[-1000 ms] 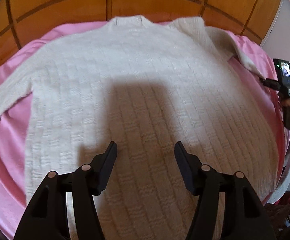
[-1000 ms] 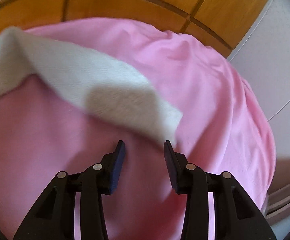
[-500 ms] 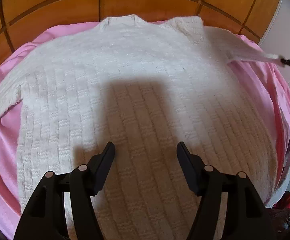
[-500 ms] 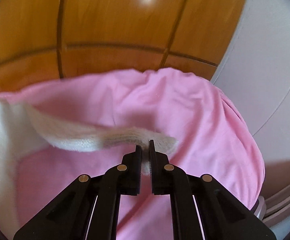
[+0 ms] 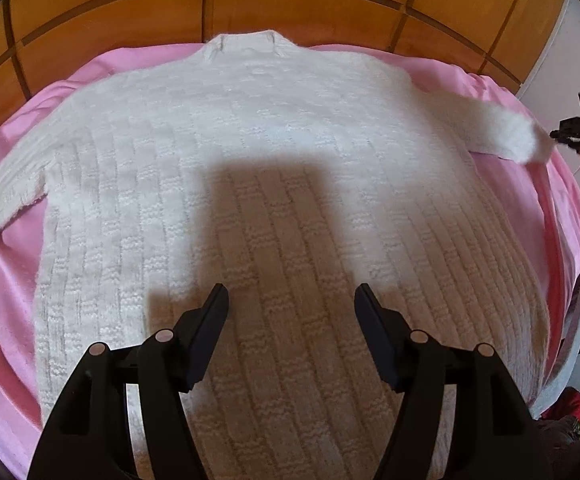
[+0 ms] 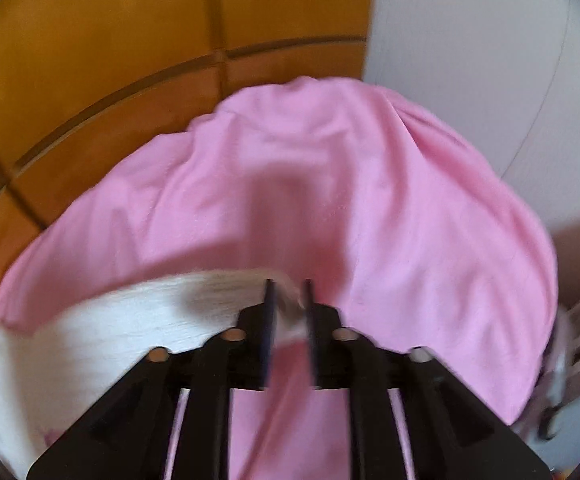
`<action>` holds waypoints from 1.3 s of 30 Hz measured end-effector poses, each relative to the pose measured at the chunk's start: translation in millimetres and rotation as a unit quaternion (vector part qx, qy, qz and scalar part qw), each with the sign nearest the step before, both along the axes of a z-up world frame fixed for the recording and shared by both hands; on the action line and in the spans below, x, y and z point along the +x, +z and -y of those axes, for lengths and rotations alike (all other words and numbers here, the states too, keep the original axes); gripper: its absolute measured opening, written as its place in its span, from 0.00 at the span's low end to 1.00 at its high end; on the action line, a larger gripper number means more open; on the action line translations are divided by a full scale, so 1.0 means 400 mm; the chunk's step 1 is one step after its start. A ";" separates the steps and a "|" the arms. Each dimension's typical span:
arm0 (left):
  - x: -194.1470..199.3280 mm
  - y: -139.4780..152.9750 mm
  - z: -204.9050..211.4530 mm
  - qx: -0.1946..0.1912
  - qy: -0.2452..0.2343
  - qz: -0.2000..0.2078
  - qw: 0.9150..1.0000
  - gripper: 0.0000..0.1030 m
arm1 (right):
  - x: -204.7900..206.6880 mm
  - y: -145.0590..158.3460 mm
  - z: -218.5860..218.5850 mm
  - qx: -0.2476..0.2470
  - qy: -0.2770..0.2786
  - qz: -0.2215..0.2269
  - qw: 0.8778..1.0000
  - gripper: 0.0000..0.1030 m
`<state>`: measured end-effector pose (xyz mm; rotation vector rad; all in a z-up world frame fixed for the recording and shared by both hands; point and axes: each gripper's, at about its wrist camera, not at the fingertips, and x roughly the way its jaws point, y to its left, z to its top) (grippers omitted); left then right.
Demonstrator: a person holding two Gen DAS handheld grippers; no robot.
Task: Fold small clothes
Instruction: 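Grasp the sleeve nearest the right gripper with the right gripper, then fold the grasped sleeve across the sweater body with the right gripper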
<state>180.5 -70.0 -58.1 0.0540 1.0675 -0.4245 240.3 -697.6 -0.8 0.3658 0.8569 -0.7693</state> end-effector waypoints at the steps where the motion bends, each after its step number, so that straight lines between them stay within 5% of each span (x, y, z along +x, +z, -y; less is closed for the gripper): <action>1: -0.001 0.000 0.000 0.001 0.000 0.000 1.000 0.63 | -0.016 -0.009 0.002 0.009 -0.011 0.021 1.000 0.38; 5: 0.002 -0.007 0.003 0.002 0.004 -0.002 1.000 0.64 | -0.086 -0.057 -0.037 0.089 0.000 0.100 0.991 0.43; 10: 0.001 -0.014 0.015 0.001 0.002 -0.003 1.000 0.68 | -0.074 -0.179 -0.102 0.189 0.041 0.106 0.975 0.43; 12: -0.003 -0.013 0.018 0.003 0.001 -0.003 1.000 0.68 | -0.050 -0.233 -0.097 0.194 0.019 0.089 0.977 0.43; 17: -0.008 -0.018 0.013 0.007 0.010 -0.007 1.000 0.69 | -0.009 -0.288 -0.017 0.232 -0.041 0.133 0.963 0.43; 18: -0.010 -0.020 0.012 0.007 0.012 -0.007 1.000 0.69 | 0.007 -0.287 -0.006 0.231 -0.044 0.131 0.963 0.41; 19: -0.011 -0.024 0.014 0.008 0.014 -0.009 1.000 0.70 | 0.020 -0.282 -0.006 0.214 -0.047 0.113 0.969 0.16; 20: -0.011 -0.025 0.015 0.009 0.016 -0.010 1.000 0.71 | 0.032 -0.272 -0.013 0.189 -0.042 0.095 0.977 0.04; 23: -0.012 -0.027 0.020 0.009 0.017 -0.010 1.000 0.73 | 0.026 -0.238 -0.013 0.129 -0.048 0.088 0.987 0.04; 29: -0.015 -0.024 0.008 0.000 0.016 -0.010 1.000 0.73 | 0.039 -0.268 0.005 0.101 -0.084 0.026 0.991 0.03; 31: -0.018 -0.012 -0.006 -0.009 0.017 -0.003 1.000 0.73 | 0.052 -0.235 -0.019 0.096 -0.083 0.039 0.991 0.03; 35: -0.014 0.011 -0.060 -0.034 0.040 0.005 0.999 0.73 | 0.102 -0.107 -0.154 0.063 0.003 0.083 0.995 0.03; 39: -0.006 0.015 -0.123 -0.060 0.075 0.000 0.995 0.73 | 0.178 0.013 -0.371 0.044 0.129 0.120 0.983 0.03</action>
